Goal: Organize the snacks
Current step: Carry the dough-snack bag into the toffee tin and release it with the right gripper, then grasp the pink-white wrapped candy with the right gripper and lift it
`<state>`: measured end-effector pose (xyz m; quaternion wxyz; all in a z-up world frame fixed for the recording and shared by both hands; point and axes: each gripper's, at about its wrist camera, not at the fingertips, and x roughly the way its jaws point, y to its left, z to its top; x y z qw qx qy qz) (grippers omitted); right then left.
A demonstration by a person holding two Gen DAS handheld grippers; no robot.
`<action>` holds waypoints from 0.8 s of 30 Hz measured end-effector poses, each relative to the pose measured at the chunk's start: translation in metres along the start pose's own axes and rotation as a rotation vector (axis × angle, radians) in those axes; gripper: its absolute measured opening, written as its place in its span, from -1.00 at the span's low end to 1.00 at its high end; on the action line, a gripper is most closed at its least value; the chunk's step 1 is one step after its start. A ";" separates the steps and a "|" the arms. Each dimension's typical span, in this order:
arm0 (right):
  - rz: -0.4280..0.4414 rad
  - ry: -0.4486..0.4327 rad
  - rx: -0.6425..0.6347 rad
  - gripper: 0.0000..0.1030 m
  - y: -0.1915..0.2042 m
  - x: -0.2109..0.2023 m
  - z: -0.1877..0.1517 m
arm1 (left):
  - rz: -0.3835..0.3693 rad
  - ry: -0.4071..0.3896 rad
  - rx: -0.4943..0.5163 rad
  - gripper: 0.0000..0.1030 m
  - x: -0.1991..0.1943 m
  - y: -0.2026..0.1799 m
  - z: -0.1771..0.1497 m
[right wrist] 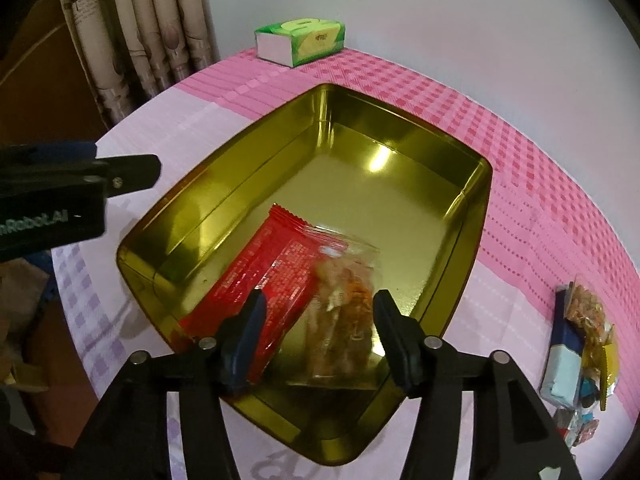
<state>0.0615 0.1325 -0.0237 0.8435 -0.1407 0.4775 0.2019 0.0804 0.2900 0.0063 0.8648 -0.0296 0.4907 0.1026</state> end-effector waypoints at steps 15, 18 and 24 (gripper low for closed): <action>0.025 -0.067 0.040 0.11 -0.010 -0.038 -0.012 | 0.003 -0.018 0.044 0.59 -0.004 -0.013 -0.002; 0.018 -0.079 0.051 0.11 -0.015 -0.047 -0.019 | 0.011 -0.021 0.056 0.59 -0.004 -0.015 -0.003; -0.031 -0.081 0.074 0.11 -0.038 -0.063 -0.045 | 0.012 -0.032 0.063 0.60 -0.007 -0.019 -0.004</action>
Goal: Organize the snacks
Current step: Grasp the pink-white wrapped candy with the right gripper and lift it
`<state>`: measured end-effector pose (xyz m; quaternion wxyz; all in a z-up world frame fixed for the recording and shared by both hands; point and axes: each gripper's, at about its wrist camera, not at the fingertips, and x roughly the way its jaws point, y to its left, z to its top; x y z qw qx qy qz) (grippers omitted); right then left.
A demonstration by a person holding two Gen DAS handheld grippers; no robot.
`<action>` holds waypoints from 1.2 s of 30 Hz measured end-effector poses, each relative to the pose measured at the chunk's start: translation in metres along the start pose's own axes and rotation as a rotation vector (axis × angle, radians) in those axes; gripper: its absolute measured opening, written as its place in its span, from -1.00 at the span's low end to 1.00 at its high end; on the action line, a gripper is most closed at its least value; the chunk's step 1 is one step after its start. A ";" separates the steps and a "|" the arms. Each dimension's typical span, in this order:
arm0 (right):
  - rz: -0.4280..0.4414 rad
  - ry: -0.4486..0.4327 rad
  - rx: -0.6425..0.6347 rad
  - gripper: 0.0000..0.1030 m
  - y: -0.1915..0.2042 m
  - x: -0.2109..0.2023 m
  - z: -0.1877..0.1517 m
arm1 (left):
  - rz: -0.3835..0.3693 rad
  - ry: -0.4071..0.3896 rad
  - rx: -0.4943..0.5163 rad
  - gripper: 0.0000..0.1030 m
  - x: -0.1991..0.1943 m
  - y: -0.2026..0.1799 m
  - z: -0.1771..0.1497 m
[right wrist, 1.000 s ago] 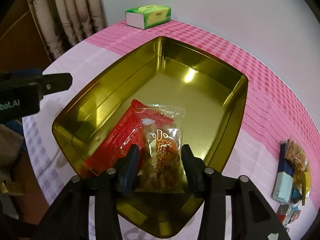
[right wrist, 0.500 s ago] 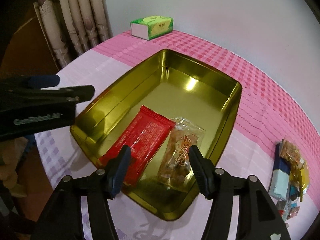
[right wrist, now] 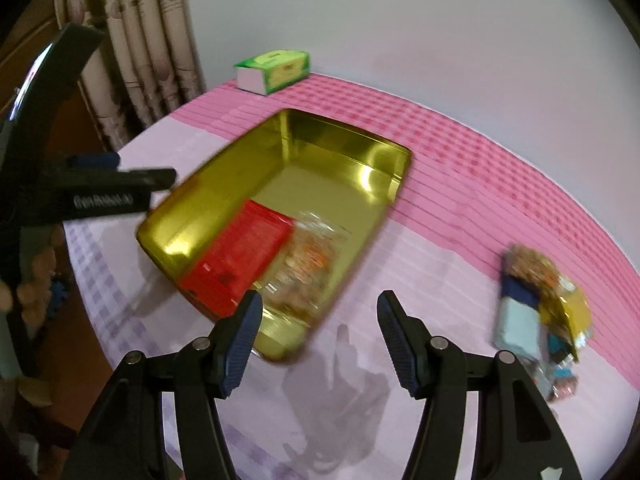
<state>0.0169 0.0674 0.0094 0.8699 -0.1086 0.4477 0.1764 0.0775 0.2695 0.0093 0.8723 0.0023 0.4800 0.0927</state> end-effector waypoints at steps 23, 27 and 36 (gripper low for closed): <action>-0.259 0.104 0.383 -0.09 -0.165 -0.045 -0.126 | -0.065 -0.020 0.094 0.60 -0.017 -0.050 -0.010; -0.259 0.110 0.401 -0.16 -0.170 -0.037 -0.128 | -0.072 -0.021 0.119 0.60 -0.019 -0.061 -0.012; -0.236 0.124 0.429 -0.51 -0.182 -0.017 -0.132 | -0.099 -0.028 0.193 0.60 -0.027 -0.094 -0.023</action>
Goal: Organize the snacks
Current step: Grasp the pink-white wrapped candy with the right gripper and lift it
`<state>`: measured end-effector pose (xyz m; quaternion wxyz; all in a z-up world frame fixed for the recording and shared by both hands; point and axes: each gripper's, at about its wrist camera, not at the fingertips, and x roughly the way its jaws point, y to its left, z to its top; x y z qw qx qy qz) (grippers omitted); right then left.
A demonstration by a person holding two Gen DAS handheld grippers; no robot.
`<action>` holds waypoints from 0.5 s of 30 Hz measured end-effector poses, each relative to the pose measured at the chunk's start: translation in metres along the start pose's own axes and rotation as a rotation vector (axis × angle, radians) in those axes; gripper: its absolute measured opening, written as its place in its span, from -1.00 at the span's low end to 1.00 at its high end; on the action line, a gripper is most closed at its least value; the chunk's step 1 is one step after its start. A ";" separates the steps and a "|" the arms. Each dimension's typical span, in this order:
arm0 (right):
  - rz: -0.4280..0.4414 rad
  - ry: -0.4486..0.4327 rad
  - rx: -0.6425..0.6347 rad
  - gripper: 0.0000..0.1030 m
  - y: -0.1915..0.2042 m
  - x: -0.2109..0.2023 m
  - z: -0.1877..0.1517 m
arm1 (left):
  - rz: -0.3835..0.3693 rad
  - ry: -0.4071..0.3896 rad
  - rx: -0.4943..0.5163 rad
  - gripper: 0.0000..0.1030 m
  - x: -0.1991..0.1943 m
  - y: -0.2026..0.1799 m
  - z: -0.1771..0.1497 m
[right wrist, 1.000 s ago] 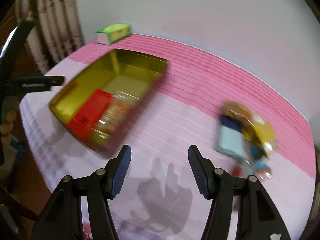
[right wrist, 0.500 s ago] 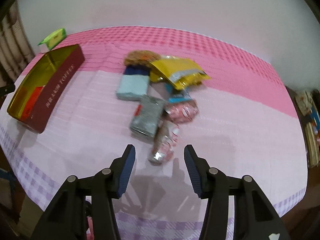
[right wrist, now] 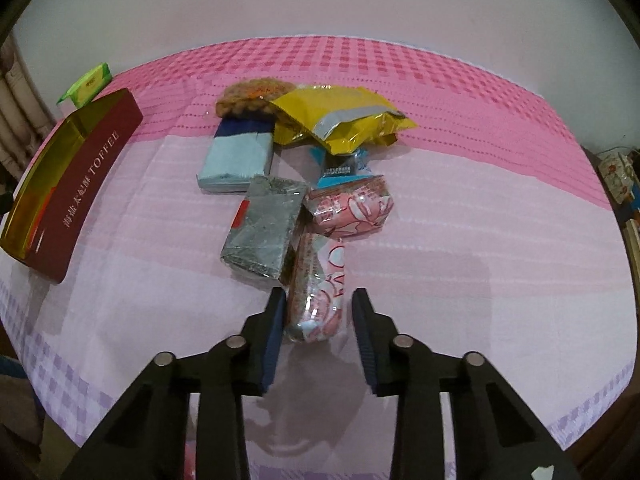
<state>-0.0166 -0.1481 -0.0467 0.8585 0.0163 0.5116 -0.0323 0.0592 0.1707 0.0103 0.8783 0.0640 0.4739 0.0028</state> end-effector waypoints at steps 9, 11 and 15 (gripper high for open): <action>-0.023 -0.015 -0.036 -0.61 -0.006 -0.002 -0.004 | -0.065 0.013 0.082 0.60 0.002 -0.056 -0.010; -0.036 -0.011 -0.037 -0.61 -0.013 -0.002 -0.005 | -0.090 0.018 0.106 0.60 0.002 -0.072 -0.013; -0.067 -0.013 -0.014 -0.61 -0.032 -0.002 -0.007 | -0.136 0.022 0.139 0.60 0.000 -0.099 -0.016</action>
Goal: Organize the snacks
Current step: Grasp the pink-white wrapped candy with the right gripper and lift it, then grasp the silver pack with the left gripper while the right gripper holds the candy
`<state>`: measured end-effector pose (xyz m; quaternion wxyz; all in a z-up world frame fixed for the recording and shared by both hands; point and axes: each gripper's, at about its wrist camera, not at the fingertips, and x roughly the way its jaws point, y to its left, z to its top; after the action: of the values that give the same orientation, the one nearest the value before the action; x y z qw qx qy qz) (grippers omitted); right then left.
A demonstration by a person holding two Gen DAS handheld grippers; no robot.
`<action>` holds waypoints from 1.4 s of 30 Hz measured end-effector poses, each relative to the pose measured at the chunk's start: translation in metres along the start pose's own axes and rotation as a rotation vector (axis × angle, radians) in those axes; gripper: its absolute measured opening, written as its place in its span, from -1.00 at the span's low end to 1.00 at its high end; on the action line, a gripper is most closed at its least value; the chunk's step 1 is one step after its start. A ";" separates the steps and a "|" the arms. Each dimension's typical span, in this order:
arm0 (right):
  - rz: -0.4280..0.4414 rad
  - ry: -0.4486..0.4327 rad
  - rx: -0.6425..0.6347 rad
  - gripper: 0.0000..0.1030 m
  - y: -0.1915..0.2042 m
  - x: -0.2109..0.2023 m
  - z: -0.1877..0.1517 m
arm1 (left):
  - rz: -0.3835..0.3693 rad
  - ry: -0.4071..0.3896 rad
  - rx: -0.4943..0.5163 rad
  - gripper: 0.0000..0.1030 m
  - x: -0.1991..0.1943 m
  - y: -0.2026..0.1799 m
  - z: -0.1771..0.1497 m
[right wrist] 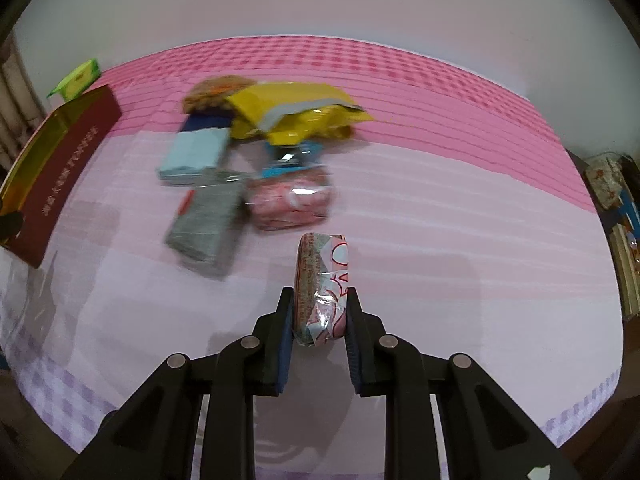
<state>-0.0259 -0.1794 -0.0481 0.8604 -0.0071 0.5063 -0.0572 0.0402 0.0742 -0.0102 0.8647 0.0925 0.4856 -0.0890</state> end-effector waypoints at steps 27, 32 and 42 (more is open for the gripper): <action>-0.042 -0.054 0.113 -0.61 -0.075 0.018 0.014 | -0.169 0.016 0.120 0.60 0.022 -0.135 0.031; -0.028 -0.055 0.117 -0.60 -0.079 0.019 0.013 | -0.191 0.046 0.095 0.60 0.033 -0.144 0.035; -0.018 -0.047 0.122 -0.60 -0.081 0.020 0.012 | -0.196 0.062 0.103 0.58 0.046 -0.166 0.042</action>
<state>-0.0129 -0.2627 -0.0540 0.8703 0.0395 0.4814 -0.0958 0.0576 -0.0999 -0.0407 0.8305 0.0918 0.5137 -0.1949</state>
